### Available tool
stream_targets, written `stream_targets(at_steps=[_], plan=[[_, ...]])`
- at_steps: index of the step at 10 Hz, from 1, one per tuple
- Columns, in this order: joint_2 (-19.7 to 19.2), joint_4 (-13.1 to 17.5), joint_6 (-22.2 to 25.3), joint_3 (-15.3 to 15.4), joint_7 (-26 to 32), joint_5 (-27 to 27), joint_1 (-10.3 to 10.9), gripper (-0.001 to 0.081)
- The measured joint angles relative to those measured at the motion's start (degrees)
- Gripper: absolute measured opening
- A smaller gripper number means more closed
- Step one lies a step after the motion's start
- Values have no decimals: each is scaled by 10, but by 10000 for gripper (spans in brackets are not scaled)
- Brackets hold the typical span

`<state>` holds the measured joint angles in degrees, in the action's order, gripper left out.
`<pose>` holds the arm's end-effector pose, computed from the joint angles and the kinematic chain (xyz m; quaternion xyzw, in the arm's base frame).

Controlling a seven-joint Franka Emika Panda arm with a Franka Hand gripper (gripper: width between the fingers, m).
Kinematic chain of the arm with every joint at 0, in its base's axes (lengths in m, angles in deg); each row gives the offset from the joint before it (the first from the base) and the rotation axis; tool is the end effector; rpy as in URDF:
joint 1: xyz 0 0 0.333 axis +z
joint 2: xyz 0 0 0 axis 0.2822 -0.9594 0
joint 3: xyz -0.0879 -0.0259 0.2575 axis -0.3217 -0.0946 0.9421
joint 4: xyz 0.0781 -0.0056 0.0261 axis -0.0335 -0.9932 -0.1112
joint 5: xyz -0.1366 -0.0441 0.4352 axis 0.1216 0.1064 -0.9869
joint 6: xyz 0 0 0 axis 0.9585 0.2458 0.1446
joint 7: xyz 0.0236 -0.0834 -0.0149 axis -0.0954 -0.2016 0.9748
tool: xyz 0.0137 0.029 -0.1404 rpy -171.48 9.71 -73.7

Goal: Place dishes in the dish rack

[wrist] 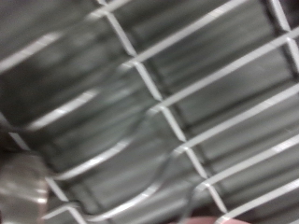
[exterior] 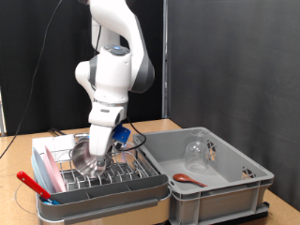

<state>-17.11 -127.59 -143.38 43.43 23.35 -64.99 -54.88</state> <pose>0.5100 -0.1387 0.1924 0.9895 0.1328 -0.0142 0.0545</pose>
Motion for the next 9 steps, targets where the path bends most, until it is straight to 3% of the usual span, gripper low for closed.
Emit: stream_targets(at_steps=[2,5,9], plan=[[27,1,83,1,49,-50,5,809],[92,-8,221,0,87,-54,7,809],[167,-65,214,-5,83,-17,-4,809]])
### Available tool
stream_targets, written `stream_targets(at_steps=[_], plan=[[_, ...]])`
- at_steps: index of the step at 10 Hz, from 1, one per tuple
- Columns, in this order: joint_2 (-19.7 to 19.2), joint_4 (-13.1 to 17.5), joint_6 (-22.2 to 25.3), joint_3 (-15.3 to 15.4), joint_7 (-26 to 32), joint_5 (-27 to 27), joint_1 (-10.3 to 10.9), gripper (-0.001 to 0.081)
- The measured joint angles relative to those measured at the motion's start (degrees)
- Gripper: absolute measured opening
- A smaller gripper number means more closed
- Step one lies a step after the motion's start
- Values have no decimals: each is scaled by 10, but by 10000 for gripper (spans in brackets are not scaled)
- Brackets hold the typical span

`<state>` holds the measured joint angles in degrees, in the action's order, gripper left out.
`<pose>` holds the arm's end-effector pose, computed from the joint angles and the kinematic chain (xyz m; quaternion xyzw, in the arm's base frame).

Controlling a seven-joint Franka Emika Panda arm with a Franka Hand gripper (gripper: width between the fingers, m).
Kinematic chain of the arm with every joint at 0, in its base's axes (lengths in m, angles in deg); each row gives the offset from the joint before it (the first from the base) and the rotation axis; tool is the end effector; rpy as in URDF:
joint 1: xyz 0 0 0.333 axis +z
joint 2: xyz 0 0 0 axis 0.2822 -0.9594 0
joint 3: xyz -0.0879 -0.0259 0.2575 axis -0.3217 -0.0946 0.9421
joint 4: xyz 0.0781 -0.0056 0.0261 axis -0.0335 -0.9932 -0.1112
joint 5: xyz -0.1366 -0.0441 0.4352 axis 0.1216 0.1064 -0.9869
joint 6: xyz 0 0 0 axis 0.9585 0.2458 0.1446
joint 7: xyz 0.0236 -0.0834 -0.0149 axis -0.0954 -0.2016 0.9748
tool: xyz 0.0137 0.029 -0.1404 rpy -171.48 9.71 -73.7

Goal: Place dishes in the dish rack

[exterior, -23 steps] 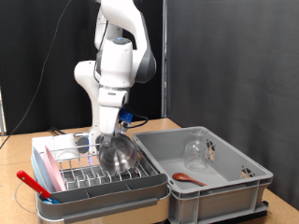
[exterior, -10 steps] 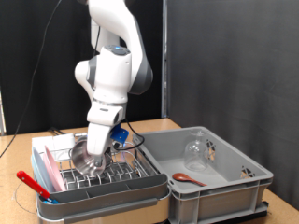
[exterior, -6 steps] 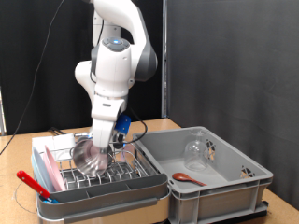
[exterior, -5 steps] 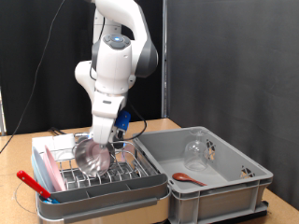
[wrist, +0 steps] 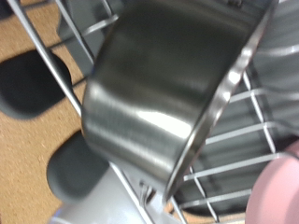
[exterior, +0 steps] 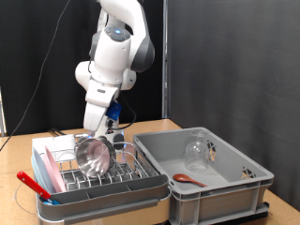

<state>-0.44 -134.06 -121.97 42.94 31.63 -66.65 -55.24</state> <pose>0.4329 -0.1502 0.2480 0.9755 0.1570 -0.1422 0.0588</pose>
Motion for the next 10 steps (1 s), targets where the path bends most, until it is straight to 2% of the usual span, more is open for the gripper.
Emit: stream_targets(at_steps=[2,5,8,10], plan=[[8,-26,-36,0,-22,40,-13,809],[-3,-55,-96,1,-66,99,-36,809],[-38,-58,-127,3,-101,134,-50,809],[-62,-58,-139,4,-121,149,-52,809]])
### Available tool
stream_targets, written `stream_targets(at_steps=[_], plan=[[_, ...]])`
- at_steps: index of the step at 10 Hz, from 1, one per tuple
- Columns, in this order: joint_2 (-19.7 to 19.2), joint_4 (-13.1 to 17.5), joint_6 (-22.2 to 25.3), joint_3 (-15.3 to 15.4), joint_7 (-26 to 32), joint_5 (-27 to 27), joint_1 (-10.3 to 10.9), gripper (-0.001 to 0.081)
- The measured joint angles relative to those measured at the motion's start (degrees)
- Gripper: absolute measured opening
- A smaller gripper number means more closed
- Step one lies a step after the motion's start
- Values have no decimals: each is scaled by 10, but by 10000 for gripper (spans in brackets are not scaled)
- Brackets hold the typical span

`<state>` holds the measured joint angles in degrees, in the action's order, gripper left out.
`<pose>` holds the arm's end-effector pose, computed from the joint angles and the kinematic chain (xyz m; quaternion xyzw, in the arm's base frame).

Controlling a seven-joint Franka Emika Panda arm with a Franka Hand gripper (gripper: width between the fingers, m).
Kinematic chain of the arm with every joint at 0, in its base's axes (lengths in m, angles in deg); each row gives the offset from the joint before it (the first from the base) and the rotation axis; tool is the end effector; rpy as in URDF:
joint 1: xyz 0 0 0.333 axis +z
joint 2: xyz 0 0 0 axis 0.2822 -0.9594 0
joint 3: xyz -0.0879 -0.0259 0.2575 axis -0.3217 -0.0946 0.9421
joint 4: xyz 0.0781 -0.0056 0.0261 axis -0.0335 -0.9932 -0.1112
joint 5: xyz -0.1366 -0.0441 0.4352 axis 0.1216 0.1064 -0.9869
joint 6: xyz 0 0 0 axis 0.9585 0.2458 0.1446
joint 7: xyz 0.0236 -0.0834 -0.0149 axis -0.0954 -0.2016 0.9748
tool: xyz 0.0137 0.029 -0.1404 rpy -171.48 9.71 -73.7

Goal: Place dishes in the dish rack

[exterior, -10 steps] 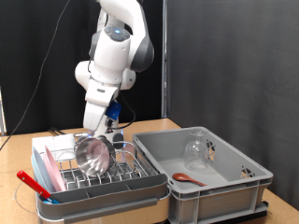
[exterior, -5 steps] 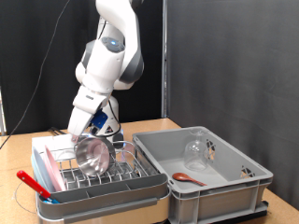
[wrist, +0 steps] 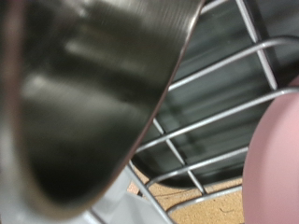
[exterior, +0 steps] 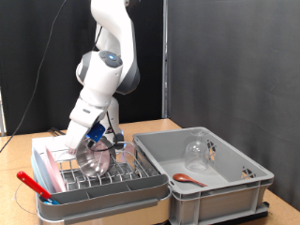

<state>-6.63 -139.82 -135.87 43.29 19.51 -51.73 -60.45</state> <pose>0.4038 -0.1887 0.1750 0.9732 0.1206 -0.1431 0.1337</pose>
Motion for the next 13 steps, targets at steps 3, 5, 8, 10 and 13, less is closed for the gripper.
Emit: stream_targets(at_steps=[3,5,8,10,13], plan=[[-22,3,-18,1,-16,8,0,809],[-24,13,-19,0,-18,6,-1,809],[-26,58,-20,1,-21,-15,0,809],[-40,96,-13,9,-40,-21,0,809],[-85,152,14,15,-82,-1,0,809]])
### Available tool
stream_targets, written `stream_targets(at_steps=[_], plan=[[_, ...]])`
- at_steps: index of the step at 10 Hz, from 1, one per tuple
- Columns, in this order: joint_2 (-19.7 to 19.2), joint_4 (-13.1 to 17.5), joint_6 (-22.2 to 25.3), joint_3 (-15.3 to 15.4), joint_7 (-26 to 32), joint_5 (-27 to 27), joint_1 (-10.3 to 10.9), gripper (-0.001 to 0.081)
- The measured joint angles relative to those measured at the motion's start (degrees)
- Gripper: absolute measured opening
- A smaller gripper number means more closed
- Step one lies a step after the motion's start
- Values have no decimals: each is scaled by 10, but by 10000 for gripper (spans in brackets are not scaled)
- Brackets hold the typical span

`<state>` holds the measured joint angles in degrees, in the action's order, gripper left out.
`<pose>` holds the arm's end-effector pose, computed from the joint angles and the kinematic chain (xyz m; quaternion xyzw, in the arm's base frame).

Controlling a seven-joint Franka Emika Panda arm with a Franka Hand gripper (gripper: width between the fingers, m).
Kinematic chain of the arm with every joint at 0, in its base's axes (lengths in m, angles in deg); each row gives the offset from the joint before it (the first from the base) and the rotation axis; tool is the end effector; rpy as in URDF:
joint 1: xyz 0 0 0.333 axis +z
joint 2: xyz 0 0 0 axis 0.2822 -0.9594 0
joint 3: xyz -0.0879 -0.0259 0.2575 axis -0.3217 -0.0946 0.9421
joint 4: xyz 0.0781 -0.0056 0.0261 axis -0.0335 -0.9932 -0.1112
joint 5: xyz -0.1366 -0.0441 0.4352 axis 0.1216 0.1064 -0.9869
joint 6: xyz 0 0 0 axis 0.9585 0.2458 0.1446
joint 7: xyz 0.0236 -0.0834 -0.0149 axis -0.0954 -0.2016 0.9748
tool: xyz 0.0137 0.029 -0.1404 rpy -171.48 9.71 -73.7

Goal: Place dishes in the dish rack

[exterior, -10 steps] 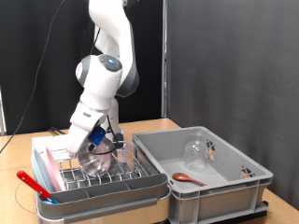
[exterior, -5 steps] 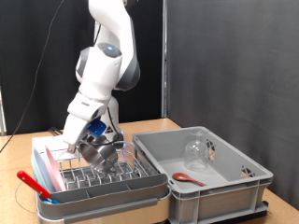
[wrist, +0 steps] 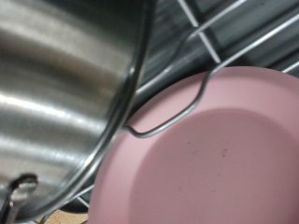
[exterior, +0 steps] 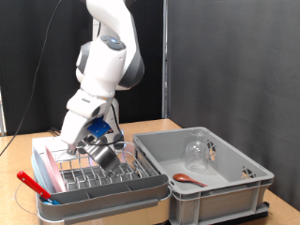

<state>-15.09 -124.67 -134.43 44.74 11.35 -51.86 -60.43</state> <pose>0.4966 -0.1943 0.2228 0.9854 0.0594 -0.0733 0.1416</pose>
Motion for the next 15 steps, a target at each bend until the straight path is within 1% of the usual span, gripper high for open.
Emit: stream_targets(at_steps=[3,5,7,9,11,15], plan=[[-47,38,12,-2,-46,60,-2,809],[-77,57,15,-8,-75,101,-2,809],[-103,71,17,-14,-88,124,-2,809],[-122,82,17,-19,-96,137,-2,809],[-135,94,23,-21,-101,138,-2,809],[-139,98,21,-21,-110,132,-2,809]])
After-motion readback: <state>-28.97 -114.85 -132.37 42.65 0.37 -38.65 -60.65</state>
